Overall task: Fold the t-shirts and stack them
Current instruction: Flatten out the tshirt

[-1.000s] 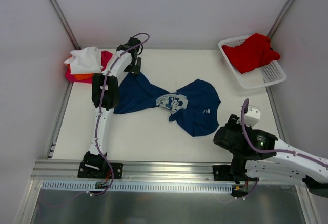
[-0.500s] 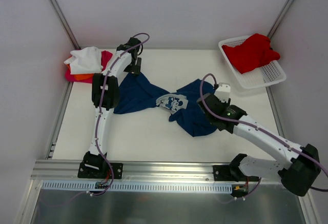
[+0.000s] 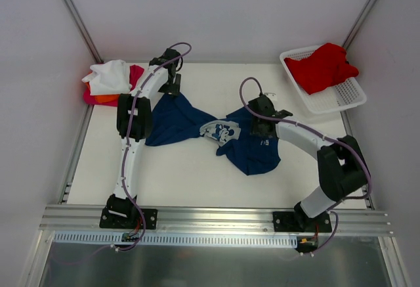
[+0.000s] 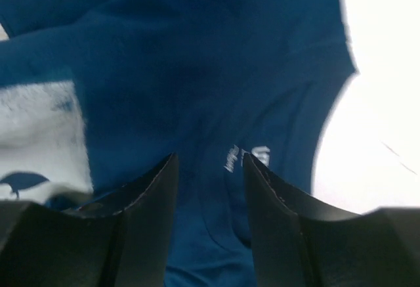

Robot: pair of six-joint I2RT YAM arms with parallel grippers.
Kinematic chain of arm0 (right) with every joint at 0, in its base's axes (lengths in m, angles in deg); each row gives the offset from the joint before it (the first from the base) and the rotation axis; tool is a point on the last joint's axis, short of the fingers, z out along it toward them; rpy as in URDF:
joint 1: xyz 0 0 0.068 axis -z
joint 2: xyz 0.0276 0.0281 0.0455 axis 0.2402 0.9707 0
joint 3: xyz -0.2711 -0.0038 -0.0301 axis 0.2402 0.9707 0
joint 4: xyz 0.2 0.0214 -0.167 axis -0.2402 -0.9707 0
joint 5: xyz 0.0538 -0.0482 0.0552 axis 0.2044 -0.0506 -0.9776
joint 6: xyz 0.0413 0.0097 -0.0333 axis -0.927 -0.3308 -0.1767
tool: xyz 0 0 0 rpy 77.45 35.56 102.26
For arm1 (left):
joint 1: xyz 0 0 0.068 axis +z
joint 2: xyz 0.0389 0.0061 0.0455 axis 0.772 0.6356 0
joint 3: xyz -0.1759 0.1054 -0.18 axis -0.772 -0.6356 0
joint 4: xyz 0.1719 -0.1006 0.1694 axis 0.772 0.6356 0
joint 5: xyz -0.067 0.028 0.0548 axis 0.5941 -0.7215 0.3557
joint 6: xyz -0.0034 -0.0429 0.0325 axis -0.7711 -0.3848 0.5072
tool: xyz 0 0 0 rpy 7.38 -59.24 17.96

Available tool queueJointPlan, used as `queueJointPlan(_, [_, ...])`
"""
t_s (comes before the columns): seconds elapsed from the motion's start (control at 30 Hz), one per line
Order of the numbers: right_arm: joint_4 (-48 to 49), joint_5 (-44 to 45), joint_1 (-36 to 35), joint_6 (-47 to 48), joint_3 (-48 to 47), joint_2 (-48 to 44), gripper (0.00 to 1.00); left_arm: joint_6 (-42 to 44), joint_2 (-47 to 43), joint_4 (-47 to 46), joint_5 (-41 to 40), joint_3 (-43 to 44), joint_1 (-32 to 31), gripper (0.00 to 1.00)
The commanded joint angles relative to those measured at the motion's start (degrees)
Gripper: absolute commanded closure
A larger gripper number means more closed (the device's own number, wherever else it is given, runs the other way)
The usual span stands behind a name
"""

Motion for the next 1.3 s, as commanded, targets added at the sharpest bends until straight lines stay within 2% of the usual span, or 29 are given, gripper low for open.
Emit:
queueJointPlan(0.0, [3.4,-6.4,0.7,2.5,-4.3,5.1,0.52,-0.4,0.6,4.1,-1.9,-4.0,0.5,0.01])
queueJointPlan(0.1, [3.8,-8.3,0.9,2.7,-5.6,8.8,0.52,-1.9,-2.0,4.0,-2.1,-6.8,0.4,0.01])
queueJointPlan(0.5, [8.6,-11.1,1.8,3.4,-6.9,15.9,0.54,-9.0,-21.2,-2.0,1.5,-30.1,-1.7,0.01])
queueJointPlan(0.93, [10.8,-13.1,2.8,4.0,-10.2,24.0,0.55,-11.0,-37.1,-2.1,0.7,-36.8,-4.2,0.01])
queueJointPlan(1.13, [10.3,-12.3,3.9,4.1,-12.1,24.6,0.54,-13.6,-42.9,-2.4,0.1,-44.4,-5.8,0.01])
queueJointPlan(1.27, [9.6,-12.0,4.6,4.8,-14.2,24.8,0.54,-15.8,-45.6,-3.8,-0.5,-52.9,-7.4,0.01])
